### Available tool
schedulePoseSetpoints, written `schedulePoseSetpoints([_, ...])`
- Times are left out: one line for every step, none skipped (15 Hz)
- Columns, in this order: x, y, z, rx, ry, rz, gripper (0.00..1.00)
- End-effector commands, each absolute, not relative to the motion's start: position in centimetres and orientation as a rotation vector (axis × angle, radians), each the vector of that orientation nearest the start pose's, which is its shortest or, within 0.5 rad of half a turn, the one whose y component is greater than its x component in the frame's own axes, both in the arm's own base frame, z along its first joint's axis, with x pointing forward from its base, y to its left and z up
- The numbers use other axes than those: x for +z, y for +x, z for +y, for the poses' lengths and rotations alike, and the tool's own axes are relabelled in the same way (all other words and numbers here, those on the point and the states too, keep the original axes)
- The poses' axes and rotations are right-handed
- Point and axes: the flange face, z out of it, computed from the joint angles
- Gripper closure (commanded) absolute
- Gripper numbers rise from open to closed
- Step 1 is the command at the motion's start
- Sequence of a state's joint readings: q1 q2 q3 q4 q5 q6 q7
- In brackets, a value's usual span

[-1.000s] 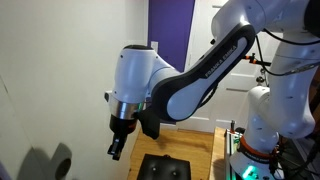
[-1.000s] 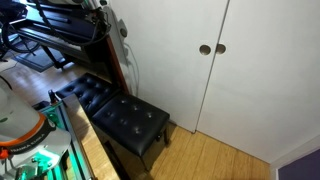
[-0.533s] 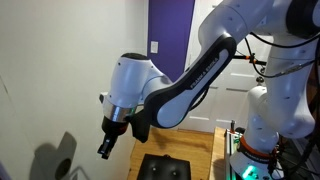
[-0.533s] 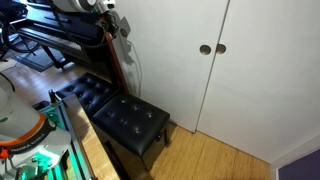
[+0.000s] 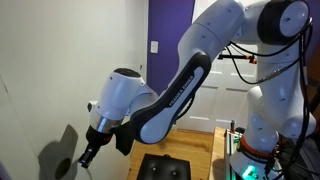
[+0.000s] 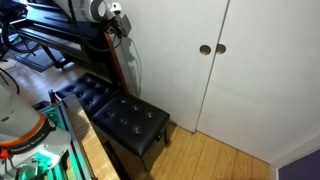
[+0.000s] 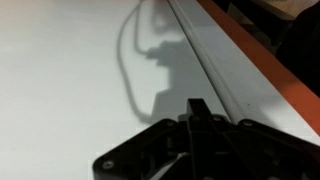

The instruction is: Slide the closet door to the right.

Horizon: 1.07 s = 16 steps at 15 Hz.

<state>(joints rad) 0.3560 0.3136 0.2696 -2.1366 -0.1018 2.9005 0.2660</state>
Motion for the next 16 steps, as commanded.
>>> schedulePoseSetpoints([30.8, 50.4, 37.3, -0.656, -2.756, -0.619, 1.0])
schedulePoseSetpoints([30.6, 50.6, 37.5, -0.667, -2.749, -0.623, 1.0])
schedulePoseSetpoints([30.5, 50.8, 37.7, -0.681, -2.744, -0.631, 1.0])
schedulePoseSetpoints([30.3, 51.0, 37.9, -0.687, -2.744, -0.637, 1.0])
schedulePoseSetpoints([30.2, 51.1, 38.0, -0.698, -2.743, -0.644, 1.0])
schedulePoseSetpoints([30.1, 51.4, 38.2, -0.718, -2.737, -0.654, 1.0])
schedulePoseSetpoints([30.1, 51.5, 38.4, -0.733, -2.734, -0.656, 1.0])
schedulePoseSetpoints([30.0, 51.8, 38.4, -0.751, -2.739, -0.656, 1.0])
schedulePoseSetpoints([29.9, 52.0, 38.6, -0.764, -2.737, -0.661, 1.0])
schedulePoseSetpoints([29.9, 52.3, 38.5, -0.784, -2.742, -0.649, 1.0])
schedulePoseSetpoints([29.9, 52.5, 38.5, -0.791, -2.747, -0.641, 1.0])
schedulePoseSetpoints([29.9, 52.7, 38.3, -0.797, -2.763, -0.62, 1.0])
schedulePoseSetpoints([29.8, 52.9, 38.3, -0.798, -2.77, -0.609, 1.0])
schedulePoseSetpoints([29.7, 53.1, 38.1, -0.804, -2.784, -0.592, 1.0])
schedulePoseSetpoints([29.6, 53.1, 38.2, -0.801, -2.787, -0.58, 1.0])
schedulePoseSetpoints([29.6, 53.1, 38.3, -0.803, -2.789, -0.568, 1.0])
